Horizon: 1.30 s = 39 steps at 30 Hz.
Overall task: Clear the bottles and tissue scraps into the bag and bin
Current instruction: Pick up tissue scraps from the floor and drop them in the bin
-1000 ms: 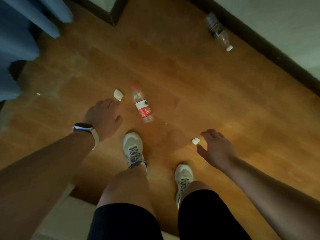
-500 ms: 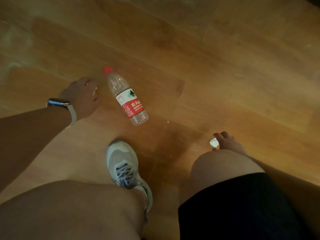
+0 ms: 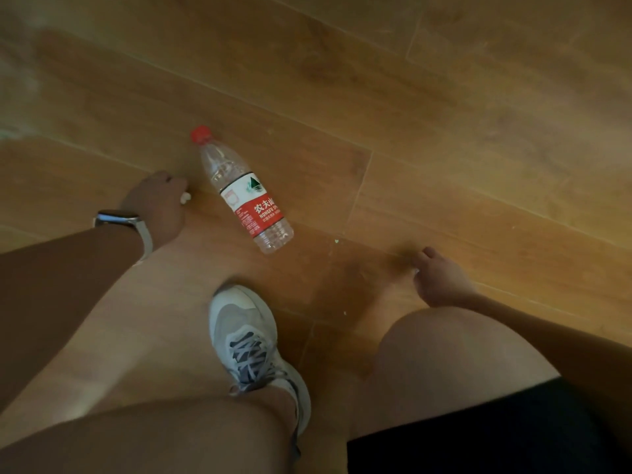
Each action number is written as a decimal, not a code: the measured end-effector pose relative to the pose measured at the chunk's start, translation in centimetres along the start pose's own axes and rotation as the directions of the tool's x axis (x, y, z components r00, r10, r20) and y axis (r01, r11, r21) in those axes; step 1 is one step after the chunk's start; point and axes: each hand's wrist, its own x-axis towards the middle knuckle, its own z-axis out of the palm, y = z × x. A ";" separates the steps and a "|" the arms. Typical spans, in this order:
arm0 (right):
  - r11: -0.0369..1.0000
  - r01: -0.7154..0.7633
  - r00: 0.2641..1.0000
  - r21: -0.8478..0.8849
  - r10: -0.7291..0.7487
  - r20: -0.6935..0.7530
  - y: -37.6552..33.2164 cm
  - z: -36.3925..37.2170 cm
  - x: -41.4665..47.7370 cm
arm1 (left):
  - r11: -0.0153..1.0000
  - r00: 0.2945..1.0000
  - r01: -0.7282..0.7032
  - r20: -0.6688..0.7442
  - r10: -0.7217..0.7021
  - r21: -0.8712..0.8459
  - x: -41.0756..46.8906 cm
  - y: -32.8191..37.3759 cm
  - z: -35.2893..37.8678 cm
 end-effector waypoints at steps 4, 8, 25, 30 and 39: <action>0.998 0.068 0.993 -0.016 -0.069 -0.095 -2.0 -2.7 -1.8 | 0.998 1.000 -0.013 -0.016 0.013 -0.059 -2.5 1.3 -1.2; 0.990 0.142 0.980 -0.015 -0.143 -0.138 -3.6 -6.1 -5.6 | 0.988 0.996 -0.068 -0.063 0.060 -0.138 -6.3 3.3 -3.7; 0.932 0.299 0.879 0.206 -0.186 -0.438 -7.0 -26.2 -31.3 | 0.857 0.982 0.021 -0.149 -0.114 -0.515 -26.1 15.2 -31.6; 0.916 0.318 0.856 0.244 -0.167 -0.488 -8.4 -34.0 -38.8 | 0.817 0.978 0.048 -0.139 -0.155 -0.574 -30.9 18.1 -41.8; 0.878 0.360 0.827 0.316 -0.144 -0.543 -12.7 -48.4 -50.5 | 0.764 0.964 -0.135 -0.263 -0.047 -0.631 -36.6 20.9 -56.9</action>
